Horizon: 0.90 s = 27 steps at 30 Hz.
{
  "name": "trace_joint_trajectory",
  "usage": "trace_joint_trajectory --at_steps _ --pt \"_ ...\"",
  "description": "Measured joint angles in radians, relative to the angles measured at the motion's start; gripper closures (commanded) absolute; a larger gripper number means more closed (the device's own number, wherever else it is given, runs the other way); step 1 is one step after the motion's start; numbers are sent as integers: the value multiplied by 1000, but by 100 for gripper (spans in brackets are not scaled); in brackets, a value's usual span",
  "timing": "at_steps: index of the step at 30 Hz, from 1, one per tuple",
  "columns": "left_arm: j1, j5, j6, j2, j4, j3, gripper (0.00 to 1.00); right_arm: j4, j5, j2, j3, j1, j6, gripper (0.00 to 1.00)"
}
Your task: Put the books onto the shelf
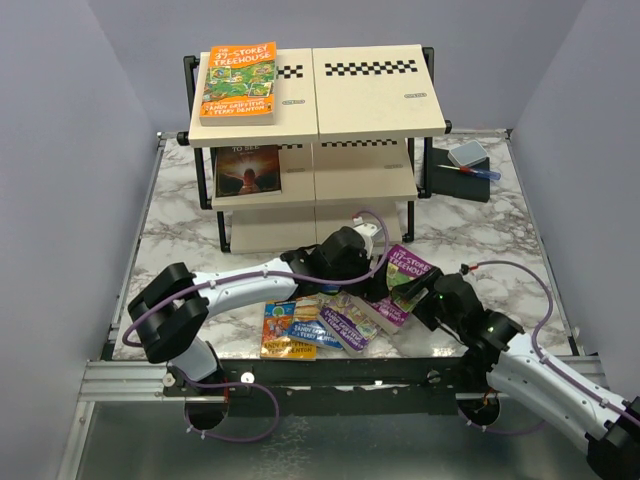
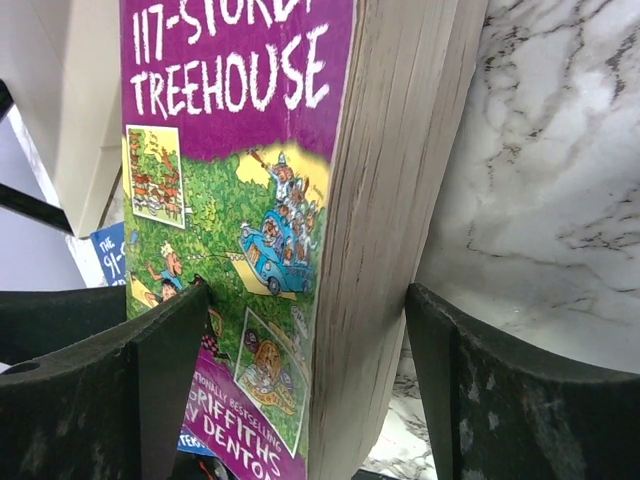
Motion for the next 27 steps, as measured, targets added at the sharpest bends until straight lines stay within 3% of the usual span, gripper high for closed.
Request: trace_joint_trajectory --at_steps 7,12,19,24,27 --pt "-26 23 -20 -17 2 -13 20 40 -22 6 0 0 -25 21" --pt "-28 26 -32 -25 8 -20 20 36 -26 1 1 0 -37 30" --pt "-35 26 -33 -24 26 -31 20 -66 -17 -108 10 0 -44 63" --pt "-41 27 -33 -25 37 -31 20 -154 -5 -207 36 0 -39 96" --pt "-46 27 -33 -24 42 -31 20 -217 -2 -241 58 1 -40 100"
